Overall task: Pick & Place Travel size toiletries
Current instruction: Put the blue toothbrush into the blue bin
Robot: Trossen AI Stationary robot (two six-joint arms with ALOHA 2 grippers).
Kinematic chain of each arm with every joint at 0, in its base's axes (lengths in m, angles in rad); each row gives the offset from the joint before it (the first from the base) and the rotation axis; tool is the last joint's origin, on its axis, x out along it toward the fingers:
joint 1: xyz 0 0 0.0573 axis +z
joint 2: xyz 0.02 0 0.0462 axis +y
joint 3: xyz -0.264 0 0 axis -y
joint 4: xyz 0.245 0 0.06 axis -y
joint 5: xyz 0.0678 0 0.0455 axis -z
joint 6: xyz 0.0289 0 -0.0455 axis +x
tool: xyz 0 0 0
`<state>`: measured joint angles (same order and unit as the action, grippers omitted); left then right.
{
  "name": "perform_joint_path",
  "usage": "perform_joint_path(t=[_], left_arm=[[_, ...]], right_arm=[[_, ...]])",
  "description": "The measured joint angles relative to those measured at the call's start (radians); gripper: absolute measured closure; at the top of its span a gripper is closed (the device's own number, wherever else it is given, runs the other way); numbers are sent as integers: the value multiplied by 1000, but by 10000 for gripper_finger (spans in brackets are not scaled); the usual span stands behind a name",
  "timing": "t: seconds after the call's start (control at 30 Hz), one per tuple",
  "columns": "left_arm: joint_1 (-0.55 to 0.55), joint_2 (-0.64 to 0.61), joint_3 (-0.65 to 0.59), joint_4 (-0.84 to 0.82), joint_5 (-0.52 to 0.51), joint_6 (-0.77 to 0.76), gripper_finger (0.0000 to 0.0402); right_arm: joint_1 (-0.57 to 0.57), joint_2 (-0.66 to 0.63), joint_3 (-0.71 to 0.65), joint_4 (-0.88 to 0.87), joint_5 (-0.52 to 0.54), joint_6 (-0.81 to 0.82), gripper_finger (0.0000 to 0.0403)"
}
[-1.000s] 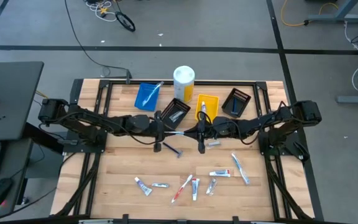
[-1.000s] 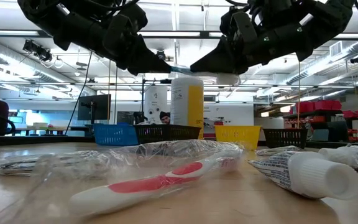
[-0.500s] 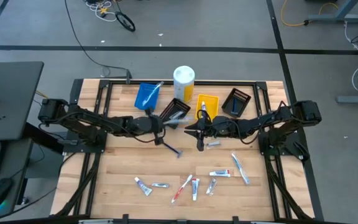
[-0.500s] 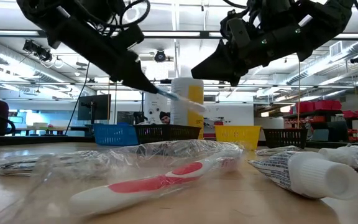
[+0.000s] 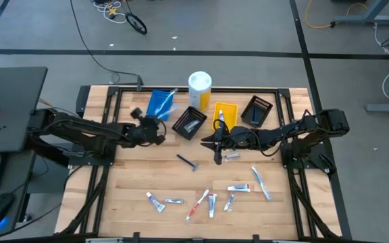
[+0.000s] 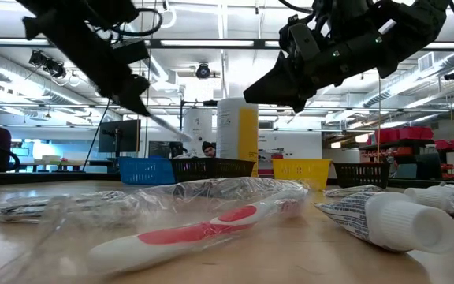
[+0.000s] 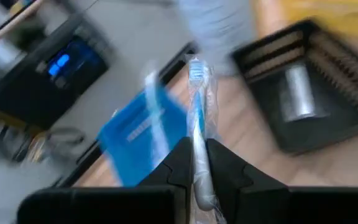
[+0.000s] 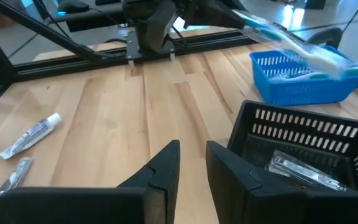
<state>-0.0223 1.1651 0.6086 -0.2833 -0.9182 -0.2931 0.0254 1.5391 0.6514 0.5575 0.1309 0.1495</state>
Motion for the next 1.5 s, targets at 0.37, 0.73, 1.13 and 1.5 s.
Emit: perform_joint_path(t=[0.37, 0.73, 1.13, 1.5], left_arm=[[102, 72, -109, 242, -111, -230, 366], [283, 235, -150, 635, -3, 10, 362], [367, 253, -142, 755, 90, 159, 364], [366, 104, -111, 631, 179, 180, 362]], right_arm=[[-1, 0, 0, 0, 34, 0, 315], [-1, 0, 0, -1, 33, 0, 315], [-1, 0, 0, -11, 31, 0, 315], [0, 0, 0, -53, 31, -1, 315]])
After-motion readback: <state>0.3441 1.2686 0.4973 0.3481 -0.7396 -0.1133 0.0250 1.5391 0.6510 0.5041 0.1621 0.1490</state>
